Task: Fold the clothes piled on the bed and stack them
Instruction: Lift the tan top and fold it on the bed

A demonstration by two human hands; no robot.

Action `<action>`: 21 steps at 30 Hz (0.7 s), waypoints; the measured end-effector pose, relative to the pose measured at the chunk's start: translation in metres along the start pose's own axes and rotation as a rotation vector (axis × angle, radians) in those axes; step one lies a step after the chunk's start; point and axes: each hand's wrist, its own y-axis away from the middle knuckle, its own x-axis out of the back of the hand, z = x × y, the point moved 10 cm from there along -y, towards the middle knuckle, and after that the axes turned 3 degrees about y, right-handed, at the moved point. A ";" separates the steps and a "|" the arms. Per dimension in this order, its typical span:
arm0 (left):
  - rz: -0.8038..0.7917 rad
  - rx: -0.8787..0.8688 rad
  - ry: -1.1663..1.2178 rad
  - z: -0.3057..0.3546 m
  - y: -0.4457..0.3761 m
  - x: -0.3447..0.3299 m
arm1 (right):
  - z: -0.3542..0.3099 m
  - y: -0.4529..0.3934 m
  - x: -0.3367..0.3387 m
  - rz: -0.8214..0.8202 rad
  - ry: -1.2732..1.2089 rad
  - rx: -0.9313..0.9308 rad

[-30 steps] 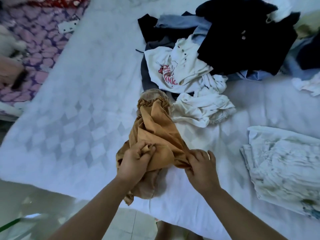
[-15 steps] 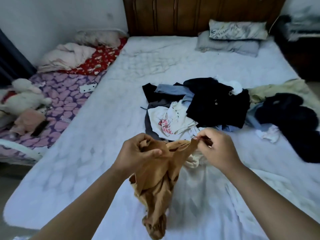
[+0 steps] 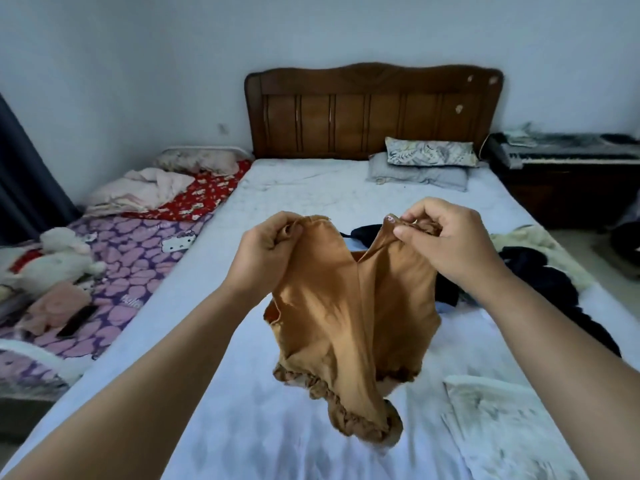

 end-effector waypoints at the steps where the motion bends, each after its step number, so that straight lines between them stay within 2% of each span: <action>1: -0.024 -0.020 -0.007 0.008 0.001 0.000 | -0.009 0.000 0.005 -0.021 0.026 0.014; 5: -0.104 -0.101 -0.021 0.036 0.006 -0.001 | -0.041 0.004 0.014 -0.155 0.103 0.057; 12: -0.230 -0.131 -0.002 0.046 -0.003 -0.025 | -0.041 -0.006 0.007 -0.413 0.127 -0.032; 16: -0.287 -0.037 -0.132 -0.003 -0.015 -0.061 | 0.007 -0.014 -0.033 -0.516 0.296 -0.160; 21: -0.394 0.141 -0.408 -0.128 -0.009 -0.133 | 0.122 0.002 -0.118 -0.453 0.382 -0.307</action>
